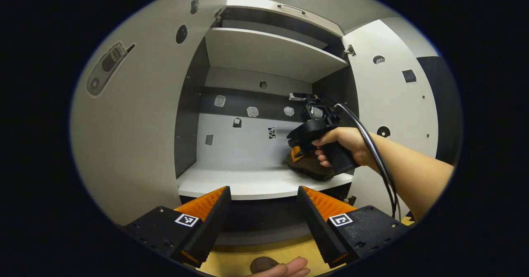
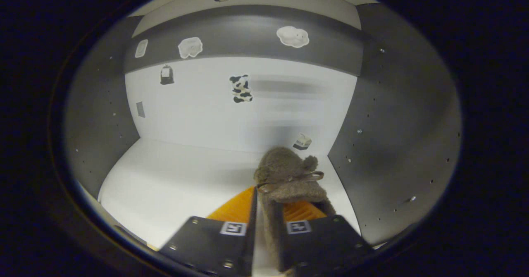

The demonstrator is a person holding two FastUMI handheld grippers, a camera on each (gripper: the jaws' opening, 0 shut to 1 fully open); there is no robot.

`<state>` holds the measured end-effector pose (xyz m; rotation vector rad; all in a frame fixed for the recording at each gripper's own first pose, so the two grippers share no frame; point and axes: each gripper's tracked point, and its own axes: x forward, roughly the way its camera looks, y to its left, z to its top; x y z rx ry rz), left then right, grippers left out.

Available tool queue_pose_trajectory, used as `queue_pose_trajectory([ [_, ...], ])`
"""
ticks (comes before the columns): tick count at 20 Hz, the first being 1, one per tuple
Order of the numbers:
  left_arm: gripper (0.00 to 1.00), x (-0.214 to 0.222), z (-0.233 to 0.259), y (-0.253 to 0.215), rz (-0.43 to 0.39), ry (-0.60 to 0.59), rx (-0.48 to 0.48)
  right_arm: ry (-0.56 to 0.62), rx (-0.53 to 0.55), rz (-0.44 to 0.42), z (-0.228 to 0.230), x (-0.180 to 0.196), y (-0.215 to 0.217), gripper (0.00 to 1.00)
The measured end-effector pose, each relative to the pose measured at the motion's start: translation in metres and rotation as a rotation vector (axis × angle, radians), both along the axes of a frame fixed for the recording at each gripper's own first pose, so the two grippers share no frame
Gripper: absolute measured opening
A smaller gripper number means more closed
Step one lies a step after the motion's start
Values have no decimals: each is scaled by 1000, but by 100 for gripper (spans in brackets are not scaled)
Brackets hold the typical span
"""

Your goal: Grab one shoe with the right hand and put it into the shoe cabinet, grab the other shoe with the left hand and put it into the shoe cabinet; then close the right door with the right hand and the left door with the left hand.

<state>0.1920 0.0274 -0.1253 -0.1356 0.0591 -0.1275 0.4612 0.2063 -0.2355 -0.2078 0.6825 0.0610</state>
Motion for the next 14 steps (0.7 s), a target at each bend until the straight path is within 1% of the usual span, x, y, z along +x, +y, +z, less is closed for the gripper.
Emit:
queue_pose_trajectory([
  [2, 99, -1, -2, 1, 6, 6, 6, -23, -3, 9, 11, -12, 1, 56],
  [3, 99, 0, -2, 4, 14, 9, 7, -41, 1, 11, 17, -17, 0, 63],
  [4, 99, -1, -3, 6, 26, 12, 6, -66, 10, 10, 25, -24, 1, 78],
  [6, 99, -2, -7, 8, 47, 26, 16, -151, 20, 23, 50, -37, 0, 93],
  [7, 99, -3, -7, 8, 54, 26, 27, -193, 26, 30, 63, -46, 0, 97],
  [9, 99, -6, -2, 11, 80, 11, 49, -264, 65, 46, 87, -72, 2, 97],
  [11, 99, -11, -1, 14, 113, 11, 44, -339, 127, 60, 108, -103, 3, 97],
  [12, 99, -14, -3, 8, 108, 10, 37, -372, 144, 51, 117, -120, -2, 96],
  [14, 99, -19, -14, 0, 91, 41, 41, -417, 164, 35, 124, -157, -16, 97],
])
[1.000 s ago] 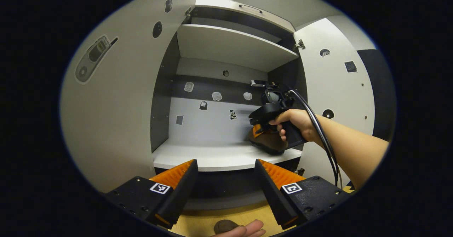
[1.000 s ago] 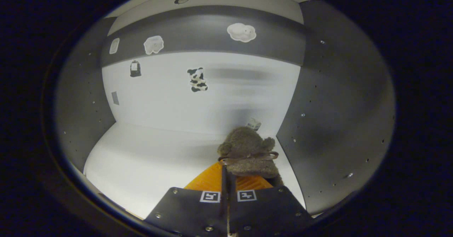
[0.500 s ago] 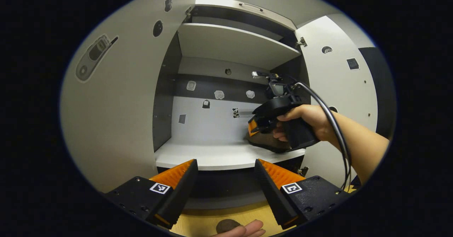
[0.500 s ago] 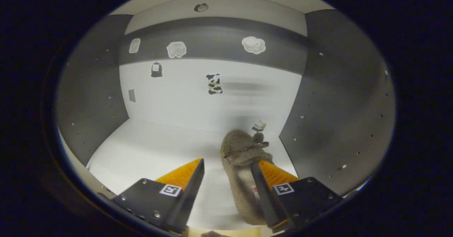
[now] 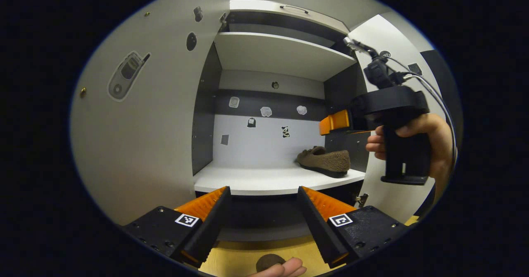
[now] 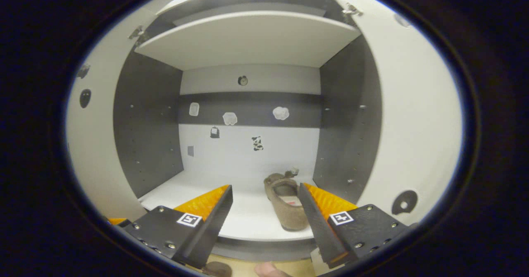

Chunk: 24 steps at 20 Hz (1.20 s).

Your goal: Grab one shoe with the right hand and put it into the shoe cabinet, grab the other shoe with the left hand and put it into the shoe cabinet; then close the right door with the right hand and the left door with the left hand.

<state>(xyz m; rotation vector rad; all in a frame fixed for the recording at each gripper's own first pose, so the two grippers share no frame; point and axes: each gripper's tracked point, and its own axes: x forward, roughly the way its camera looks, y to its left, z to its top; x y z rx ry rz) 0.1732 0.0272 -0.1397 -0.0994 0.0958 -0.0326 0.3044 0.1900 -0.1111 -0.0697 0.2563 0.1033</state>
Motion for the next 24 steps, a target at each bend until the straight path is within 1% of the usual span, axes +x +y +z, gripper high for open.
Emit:
queue_pose_trajectory([
  [3, 99, -10, -28, 0, 10, 39, 4, -83, 44, 14, 9, -47, -9, 97],
  [5, 99, -21, -61, 2, 10, 87, 2, -160, 35, 11, 15, -72, -15, 96],
  [6, 99, -27, -83, 1, 7, 127, -4, -188, 15, 17, 16, -84, -17, 99],
  [7, 99, -34, -104, 0, -3, 179, -10, -212, 8, 21, 15, -95, -16, 99],
  [8, 99, -43, -127, -2, -9, 231, -27, -224, 14, 27, 12, -105, -15, 96],
  [9, 99, -51, -149, -7, -18, 288, -56, -226, 30, 34, 7, -113, -12, 95],
  [10, 99, -58, -167, -12, -39, 329, -75, -219, 47, 33, 1, -120, -12, 96],
  [11, 99, -65, -184, -13, -39, 366, -87, -211, 53, 45, -5, -126, -10, 96],
  [13, 100, -76, -214, -14, -39, 413, -62, -209, 64, 63, -11, -138, -6, 95],
  [15, 100, -84, -239, -10, -23, 458, -36, -225, 74, 75, -13, -150, -3, 95],
  [16, 100, -87, -248, -10, -20, 482, -42, -233, 83, 79, -14, -155, -1, 96],
  [17, 100, -91, -257, -11, -17, 497, -52, -236, 91, 81, -18, -159, 0, 95],
  [20, 99, -106, -289, -16, -42, 568, -67, -218, 114, 61, -34, -171, -4, 96],
  [21, 100, -108, -300, -16, -44, 594, -66, -217, 126, 50, -37, -174, -6, 95],
  [22, 100, -110, -311, -16, -44, 624, -70, -221, 134, 41, -37, -176, -9, 97],
  [23, 98, -113, -321, -18, -55, 665, -80, -226, 139, 30, -38, -178, -11, 96],
  [24, 96, -111, -323, -22, -81, 674, -108, -230, 139, 21, -37, -180, -14, 97],
])
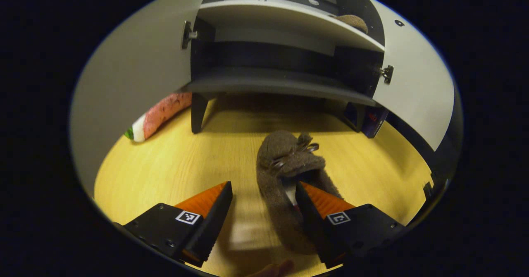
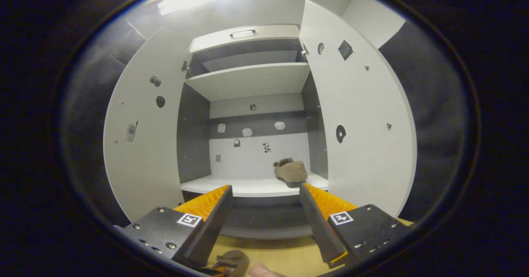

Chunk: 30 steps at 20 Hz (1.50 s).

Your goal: Grab one shoe with the right hand and put it into the shoe cabinet, grab the other shoe with the left hand and put it into the shoe cabinet; then close the right door with the right hand and the left door with the left hand.

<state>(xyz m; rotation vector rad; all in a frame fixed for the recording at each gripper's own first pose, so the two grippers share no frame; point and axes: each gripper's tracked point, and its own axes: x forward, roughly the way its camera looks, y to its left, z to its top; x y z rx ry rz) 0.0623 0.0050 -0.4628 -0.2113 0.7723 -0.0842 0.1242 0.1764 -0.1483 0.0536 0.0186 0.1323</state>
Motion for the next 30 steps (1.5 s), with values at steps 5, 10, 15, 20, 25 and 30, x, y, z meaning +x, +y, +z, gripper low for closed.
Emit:
queue_pose_trajectory([
  [5, 35, 21, -9, 5, 2, 4, -1, -31, -27, -3, 15, -6, -5, 96],
  [10, 2, 19, 19, 2, -10, -32, 25, -40, -28, -11, 30, -7, -20, 95],
  [15, 1, 33, 107, 0, -6, -232, 40, -53, -26, -14, 46, -3, -32, 95],
  [20, 1, 53, 205, 3, 19, -392, 10, -80, -17, -10, 67, -1, -40, 95],
  [25, 1, 77, 272, 13, 45, -511, 17, -94, 34, 20, 74, 5, -41, 95],
  [30, 1, 126, 329, 26, 113, -613, 16, -117, 2, 17, 83, 14, -44, 95],
])
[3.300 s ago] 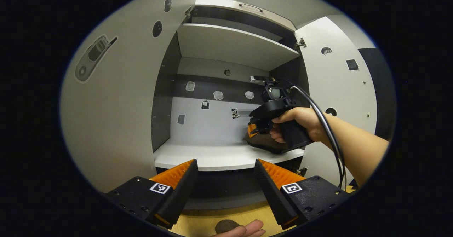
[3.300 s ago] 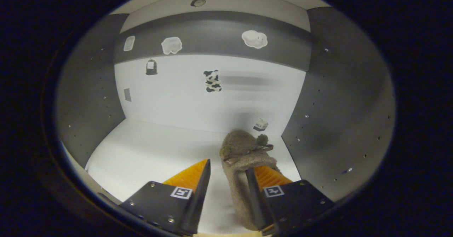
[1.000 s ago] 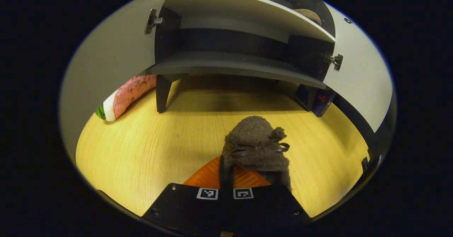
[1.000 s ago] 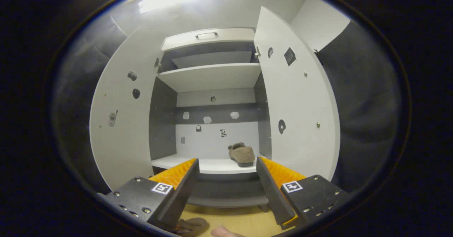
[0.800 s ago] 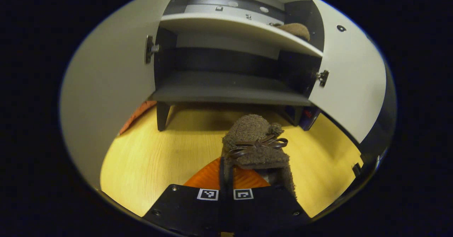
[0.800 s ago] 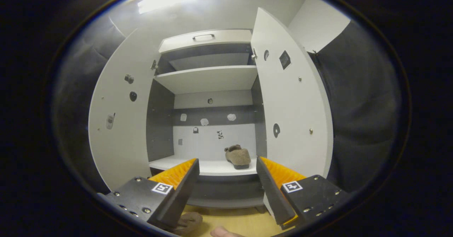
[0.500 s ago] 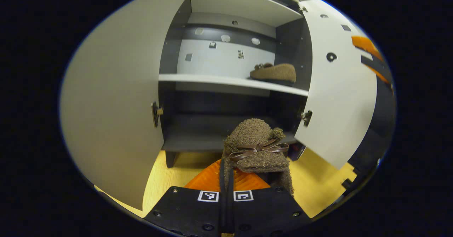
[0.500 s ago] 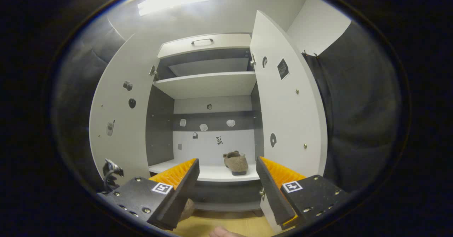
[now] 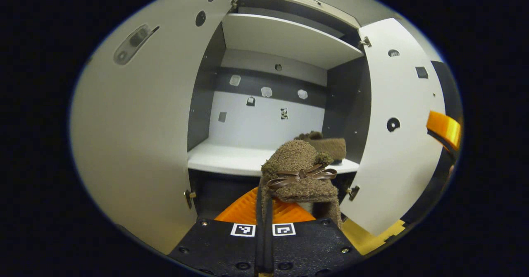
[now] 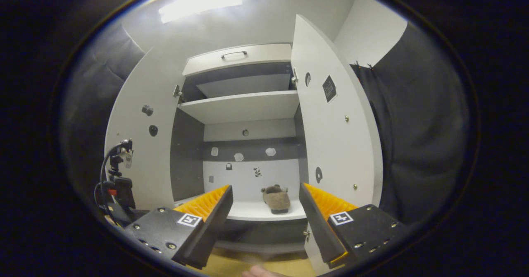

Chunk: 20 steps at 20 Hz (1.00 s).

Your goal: Grab one shoe with the right hand and put it into the shoe cabinet, grab the other shoe with the left hand and put it into the shoe cabinet; then close the right door with the right hand and the left door with the left hand.

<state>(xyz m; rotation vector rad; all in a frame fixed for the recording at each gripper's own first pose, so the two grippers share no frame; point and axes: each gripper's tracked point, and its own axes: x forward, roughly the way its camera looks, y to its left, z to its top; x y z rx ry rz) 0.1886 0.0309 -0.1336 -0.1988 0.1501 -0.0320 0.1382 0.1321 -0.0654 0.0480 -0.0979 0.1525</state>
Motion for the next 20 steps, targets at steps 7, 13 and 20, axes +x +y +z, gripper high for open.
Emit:
queue_pose_trajectory([
  [7, 1, 85, 55, 19, 110, -113, 16, -8, 43, 38, 0, 3, 3, 95],
  [13, 1, 148, 87, 28, 185, -129, 37, 34, 50, 35, -18, 16, -10, 97],
  [20, 1, 204, 34, 42, 221, 14, 39, 74, 77, 58, -32, 18, -15, 98],
])
